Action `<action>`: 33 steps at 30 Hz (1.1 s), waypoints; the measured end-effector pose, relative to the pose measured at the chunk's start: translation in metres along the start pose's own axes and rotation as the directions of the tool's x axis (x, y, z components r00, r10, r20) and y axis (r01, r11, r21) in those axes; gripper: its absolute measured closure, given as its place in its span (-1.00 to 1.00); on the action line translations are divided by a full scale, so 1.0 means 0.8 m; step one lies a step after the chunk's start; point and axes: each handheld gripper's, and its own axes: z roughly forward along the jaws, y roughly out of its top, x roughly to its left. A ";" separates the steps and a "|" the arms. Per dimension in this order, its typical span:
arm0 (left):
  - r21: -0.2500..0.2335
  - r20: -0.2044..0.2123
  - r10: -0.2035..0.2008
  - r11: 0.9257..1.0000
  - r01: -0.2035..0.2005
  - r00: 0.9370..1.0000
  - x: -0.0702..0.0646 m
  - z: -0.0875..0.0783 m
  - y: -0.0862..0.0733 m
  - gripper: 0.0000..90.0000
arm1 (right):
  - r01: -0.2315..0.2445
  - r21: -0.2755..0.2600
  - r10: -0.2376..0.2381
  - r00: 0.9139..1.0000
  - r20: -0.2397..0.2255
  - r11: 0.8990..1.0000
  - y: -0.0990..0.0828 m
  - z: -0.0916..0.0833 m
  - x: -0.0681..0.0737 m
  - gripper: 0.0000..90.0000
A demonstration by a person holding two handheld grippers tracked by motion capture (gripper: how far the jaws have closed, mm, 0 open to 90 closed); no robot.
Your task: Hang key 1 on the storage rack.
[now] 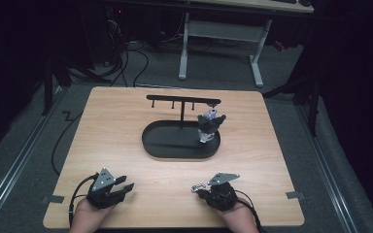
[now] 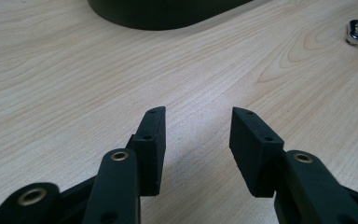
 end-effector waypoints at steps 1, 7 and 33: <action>0.000 0.000 0.000 1.000 0.000 1.000 0.000 0.000 0.000 0.25 | 0.000 0.003 0.000 1.000 0.000 1.000 0.000 0.002 0.000 0.95; 0.001 0.000 0.000 1.000 0.000 1.000 0.001 0.000 -0.001 0.24 | -0.004 -0.009 0.004 1.000 -0.001 1.000 0.002 0.007 0.001 0.93; 0.004 0.004 0.012 1.000 -0.012 1.000 -0.001 0.000 -0.001 0.22 | -0.020 0.067 0.020 1.000 0.000 0.998 0.026 -0.041 -0.023 0.98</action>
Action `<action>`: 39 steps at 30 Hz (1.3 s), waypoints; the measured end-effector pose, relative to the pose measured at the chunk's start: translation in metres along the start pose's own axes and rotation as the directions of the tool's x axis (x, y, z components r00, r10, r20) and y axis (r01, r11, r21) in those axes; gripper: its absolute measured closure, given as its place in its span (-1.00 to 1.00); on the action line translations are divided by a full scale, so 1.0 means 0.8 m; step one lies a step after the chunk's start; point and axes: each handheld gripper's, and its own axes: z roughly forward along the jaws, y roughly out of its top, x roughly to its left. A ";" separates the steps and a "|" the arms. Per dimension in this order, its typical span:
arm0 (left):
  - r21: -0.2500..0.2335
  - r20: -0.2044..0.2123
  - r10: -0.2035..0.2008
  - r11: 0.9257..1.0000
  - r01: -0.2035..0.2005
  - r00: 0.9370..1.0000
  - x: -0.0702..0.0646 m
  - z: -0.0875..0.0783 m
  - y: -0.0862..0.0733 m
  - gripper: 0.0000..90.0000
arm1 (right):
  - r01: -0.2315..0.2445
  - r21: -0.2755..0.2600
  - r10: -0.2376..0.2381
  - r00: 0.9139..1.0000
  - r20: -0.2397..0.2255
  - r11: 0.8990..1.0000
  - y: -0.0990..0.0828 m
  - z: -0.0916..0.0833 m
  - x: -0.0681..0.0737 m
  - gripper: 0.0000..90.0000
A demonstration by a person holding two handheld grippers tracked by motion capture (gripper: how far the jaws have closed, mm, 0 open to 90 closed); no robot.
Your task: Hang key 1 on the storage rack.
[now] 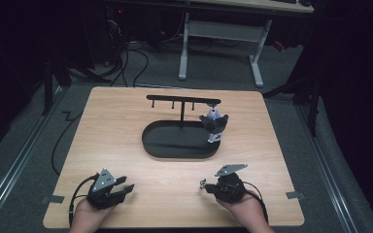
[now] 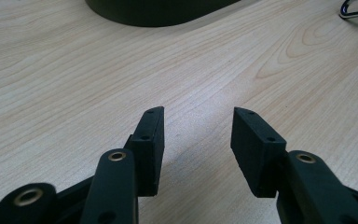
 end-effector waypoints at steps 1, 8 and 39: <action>0.001 0.001 0.002 1.000 -0.002 1.000 0.000 0.000 0.000 0.22 | 0.001 0.013 -0.001 1.000 0.004 1.000 0.002 -0.004 -0.001 0.98; 0.001 0.006 0.010 1.000 -0.010 1.000 -0.002 0.001 0.000 0.22 | 0.029 0.095 -0.032 0.999 0.031 0.995 0.019 -0.029 -0.009 0.98; 0.006 0.019 0.028 1.000 -0.029 0.999 -0.003 0.002 0.000 0.21 | 0.045 0.277 -0.078 0.991 0.112 0.960 0.033 0.031 0.007 0.30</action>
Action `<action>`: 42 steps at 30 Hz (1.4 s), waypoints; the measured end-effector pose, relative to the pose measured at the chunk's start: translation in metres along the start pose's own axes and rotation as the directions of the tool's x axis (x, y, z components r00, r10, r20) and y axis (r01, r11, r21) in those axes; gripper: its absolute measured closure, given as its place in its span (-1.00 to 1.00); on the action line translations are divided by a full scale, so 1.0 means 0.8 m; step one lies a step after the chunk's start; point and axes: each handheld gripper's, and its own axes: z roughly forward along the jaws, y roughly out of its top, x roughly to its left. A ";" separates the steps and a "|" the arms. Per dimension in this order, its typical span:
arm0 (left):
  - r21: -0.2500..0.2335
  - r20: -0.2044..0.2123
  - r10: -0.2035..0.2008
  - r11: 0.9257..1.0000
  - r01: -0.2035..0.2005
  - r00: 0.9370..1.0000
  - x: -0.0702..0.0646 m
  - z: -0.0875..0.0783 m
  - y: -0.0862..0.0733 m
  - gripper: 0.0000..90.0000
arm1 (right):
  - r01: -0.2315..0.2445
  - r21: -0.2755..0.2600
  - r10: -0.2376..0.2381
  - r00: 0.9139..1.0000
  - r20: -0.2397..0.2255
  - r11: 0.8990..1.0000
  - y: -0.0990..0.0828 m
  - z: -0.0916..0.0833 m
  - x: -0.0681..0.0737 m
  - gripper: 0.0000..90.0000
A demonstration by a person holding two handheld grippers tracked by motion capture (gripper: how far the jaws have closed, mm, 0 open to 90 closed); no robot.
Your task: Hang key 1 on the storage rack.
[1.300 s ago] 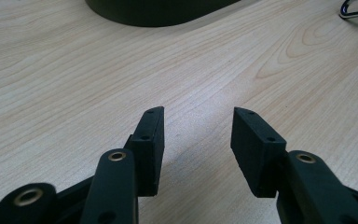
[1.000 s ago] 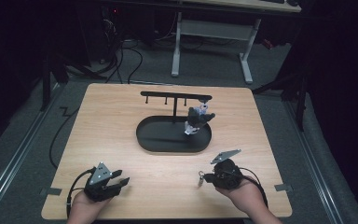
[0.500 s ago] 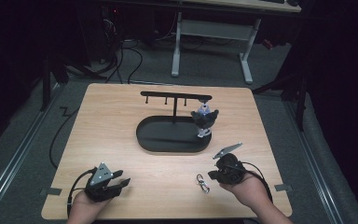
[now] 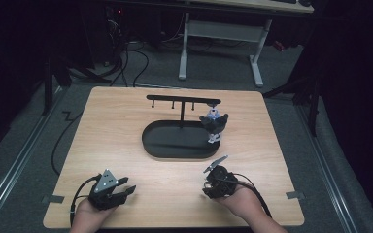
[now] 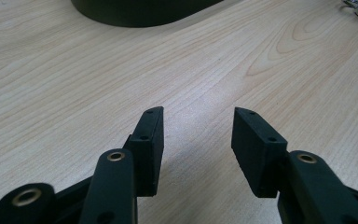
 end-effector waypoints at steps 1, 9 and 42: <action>-0.001 0.000 -0.002 1.000 0.002 1.000 0.000 0.000 0.000 0.21 | 0.000 0.000 0.000 1.000 0.000 1.000 0.000 0.000 0.000 0.30; -0.001 0.000 -0.001 1.000 0.001 1.000 0.000 -0.001 0.000 0.21 | 0.038 0.031 -0.040 0.997 0.064 0.999 0.005 0.013 0.004 0.60; 0.002 0.008 0.003 1.000 -0.003 1.000 0.000 0.000 0.000 0.21 | 0.021 0.008 -0.021 0.999 0.038 1.000 0.010 0.004 0.001 0.88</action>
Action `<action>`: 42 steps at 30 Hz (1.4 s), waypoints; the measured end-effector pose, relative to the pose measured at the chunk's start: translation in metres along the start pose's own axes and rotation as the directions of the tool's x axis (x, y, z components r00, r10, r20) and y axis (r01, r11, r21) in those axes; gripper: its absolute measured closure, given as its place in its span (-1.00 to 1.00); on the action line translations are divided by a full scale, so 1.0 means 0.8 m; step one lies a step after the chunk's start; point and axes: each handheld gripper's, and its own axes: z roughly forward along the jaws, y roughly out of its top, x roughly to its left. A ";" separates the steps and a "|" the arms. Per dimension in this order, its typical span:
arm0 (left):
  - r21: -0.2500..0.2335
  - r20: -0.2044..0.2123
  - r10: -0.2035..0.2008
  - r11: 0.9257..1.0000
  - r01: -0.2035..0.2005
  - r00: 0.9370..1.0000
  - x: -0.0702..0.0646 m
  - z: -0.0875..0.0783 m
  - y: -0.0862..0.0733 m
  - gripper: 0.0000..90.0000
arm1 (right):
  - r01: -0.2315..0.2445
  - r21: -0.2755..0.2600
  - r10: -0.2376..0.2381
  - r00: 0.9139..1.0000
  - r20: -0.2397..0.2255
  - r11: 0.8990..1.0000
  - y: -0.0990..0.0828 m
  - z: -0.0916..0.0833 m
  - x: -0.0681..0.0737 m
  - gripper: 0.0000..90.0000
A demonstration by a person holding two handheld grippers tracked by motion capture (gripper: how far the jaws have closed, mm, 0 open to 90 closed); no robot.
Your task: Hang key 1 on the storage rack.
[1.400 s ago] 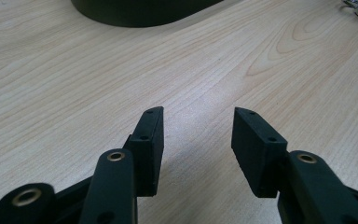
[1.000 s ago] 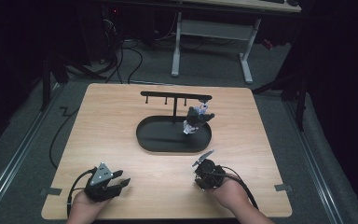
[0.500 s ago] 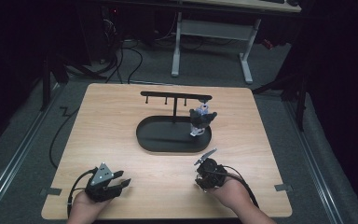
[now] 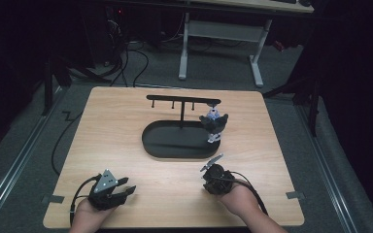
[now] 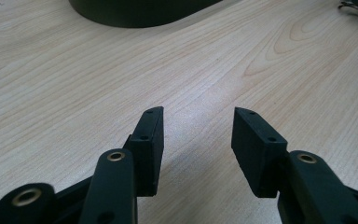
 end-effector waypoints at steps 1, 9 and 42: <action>0.000 0.000 -0.001 1.000 0.001 1.000 0.000 0.000 0.000 0.21 | 0.004 -0.004 -0.004 1.000 0.007 1.000 0.000 -0.002 0.000 0.93; 0.006 0.000 0.010 1.000 -0.010 1.000 -0.001 0.001 0.000 0.21 | 0.010 -0.025 -0.009 0.999 0.035 1.000 -0.001 -0.014 -0.005 0.97; 0.012 0.003 0.022 1.000 -0.022 1.000 -0.002 0.003 -0.001 0.21 | -0.083 -0.022 0.082 0.995 -0.055 0.996 -0.028 -0.031 -0.031 0.98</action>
